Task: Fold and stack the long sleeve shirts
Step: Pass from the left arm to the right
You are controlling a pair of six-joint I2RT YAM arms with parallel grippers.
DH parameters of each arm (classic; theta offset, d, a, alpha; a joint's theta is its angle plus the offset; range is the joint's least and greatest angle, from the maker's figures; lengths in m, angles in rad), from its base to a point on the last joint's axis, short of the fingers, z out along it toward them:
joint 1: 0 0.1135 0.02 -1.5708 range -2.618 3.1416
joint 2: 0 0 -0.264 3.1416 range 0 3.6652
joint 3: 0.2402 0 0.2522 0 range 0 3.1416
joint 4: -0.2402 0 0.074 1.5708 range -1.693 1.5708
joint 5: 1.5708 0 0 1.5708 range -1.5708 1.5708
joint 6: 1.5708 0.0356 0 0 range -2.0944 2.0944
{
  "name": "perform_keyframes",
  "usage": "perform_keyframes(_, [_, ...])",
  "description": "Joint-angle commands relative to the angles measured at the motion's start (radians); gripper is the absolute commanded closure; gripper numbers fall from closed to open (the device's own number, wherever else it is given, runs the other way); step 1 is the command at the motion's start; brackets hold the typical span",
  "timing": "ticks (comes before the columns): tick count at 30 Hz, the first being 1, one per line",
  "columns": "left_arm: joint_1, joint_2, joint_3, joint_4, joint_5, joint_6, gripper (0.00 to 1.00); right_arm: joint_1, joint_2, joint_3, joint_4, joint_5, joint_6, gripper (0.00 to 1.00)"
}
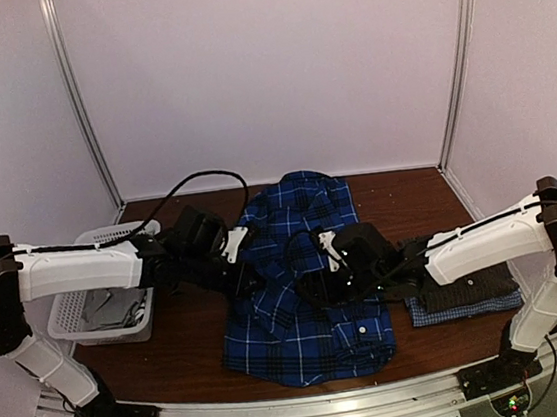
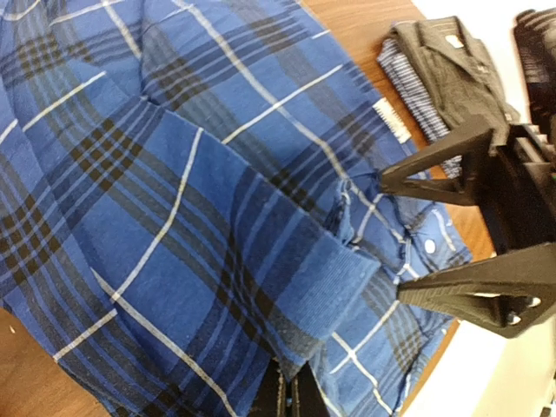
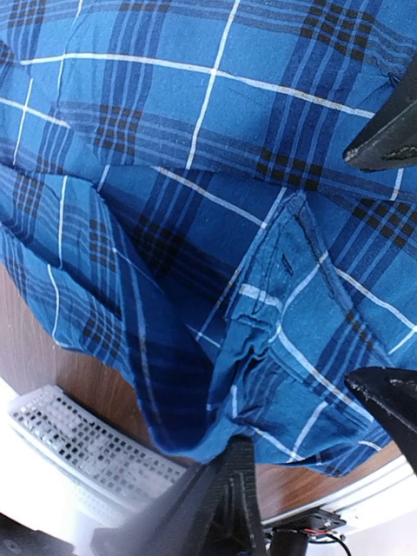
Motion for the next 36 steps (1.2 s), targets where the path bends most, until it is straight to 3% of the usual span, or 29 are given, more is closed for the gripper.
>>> perform_keyframes(1, [0.029,-0.057,0.007,0.062,0.087,0.061,1.00,-0.012,-0.060,-0.035,0.068,-0.052,-0.008,0.19])
perform_keyframes(9, [0.108,-0.100,-0.021,0.136,0.228,0.034,1.00,-0.016,-0.068,-0.161,0.348,-0.202,0.112,0.07])
perform_keyframes(18, [0.156,-0.118,-0.032,0.198,0.307,-0.001,1.00,-0.014,0.057,-0.166,0.656,-0.322,0.290,0.05])
perform_keyframes(28, [0.172,-0.108,-0.023,0.271,0.359,-0.043,1.00,-0.013,0.192,-0.140,0.838,-0.300,0.375,0.00])
perform_keyframes(36, [0.185,-0.100,-0.022,0.277,0.381,-0.053,1.00,-0.017,0.308,-0.119,1.124,-0.319,0.480,0.00])
